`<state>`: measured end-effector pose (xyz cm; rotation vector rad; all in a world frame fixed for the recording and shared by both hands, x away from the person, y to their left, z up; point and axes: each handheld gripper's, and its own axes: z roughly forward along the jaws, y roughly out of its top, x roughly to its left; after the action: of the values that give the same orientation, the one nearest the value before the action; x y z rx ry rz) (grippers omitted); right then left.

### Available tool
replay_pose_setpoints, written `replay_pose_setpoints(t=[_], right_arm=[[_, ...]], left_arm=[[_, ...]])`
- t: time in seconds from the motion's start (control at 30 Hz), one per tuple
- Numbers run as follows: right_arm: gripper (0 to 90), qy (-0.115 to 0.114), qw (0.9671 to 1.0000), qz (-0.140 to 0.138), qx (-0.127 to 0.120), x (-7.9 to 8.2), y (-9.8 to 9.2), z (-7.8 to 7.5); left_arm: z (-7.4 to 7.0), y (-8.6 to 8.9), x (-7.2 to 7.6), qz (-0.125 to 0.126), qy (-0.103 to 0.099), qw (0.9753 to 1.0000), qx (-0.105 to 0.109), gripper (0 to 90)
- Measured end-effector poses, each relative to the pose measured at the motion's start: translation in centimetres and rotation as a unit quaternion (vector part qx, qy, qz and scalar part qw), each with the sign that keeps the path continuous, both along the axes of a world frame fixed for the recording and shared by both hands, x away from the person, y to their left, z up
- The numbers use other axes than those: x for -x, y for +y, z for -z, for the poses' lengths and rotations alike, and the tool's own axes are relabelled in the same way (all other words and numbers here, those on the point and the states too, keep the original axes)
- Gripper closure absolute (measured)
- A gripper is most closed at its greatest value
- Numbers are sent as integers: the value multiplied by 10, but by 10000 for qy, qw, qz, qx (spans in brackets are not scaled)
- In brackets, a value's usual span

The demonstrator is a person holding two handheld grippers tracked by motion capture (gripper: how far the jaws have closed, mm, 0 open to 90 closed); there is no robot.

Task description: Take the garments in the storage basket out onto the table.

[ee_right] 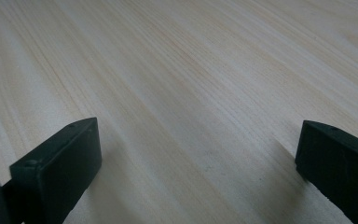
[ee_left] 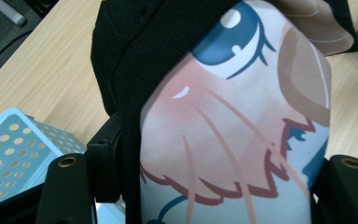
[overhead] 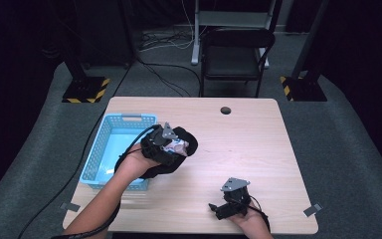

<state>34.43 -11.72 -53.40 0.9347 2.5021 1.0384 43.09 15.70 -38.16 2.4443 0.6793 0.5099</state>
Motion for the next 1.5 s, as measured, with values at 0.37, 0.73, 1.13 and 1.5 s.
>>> replay_pose_setpoints(t=[0.37, 0.73, 1.13, 1.5], right_arm=[[0, -1, 10000, -27, 2, 0, 0, 0], [0, -1, 10000, -31, 1, 0, 0, 0], [0, 0, 10000, -30, 0, 0, 0, 0], [0, 3, 10000, -32, -1, 0, 0, 0]], left_arm=[[8, -15, 0, 87, 81, 9999, 47, 320], [16, -29, -2, 144, 188, 9996, 123, 322], [34, -35, -5, -2, 352, 9991, 250, 324], [53, -36, -5, -75, 550, 9982, 228, 324]])
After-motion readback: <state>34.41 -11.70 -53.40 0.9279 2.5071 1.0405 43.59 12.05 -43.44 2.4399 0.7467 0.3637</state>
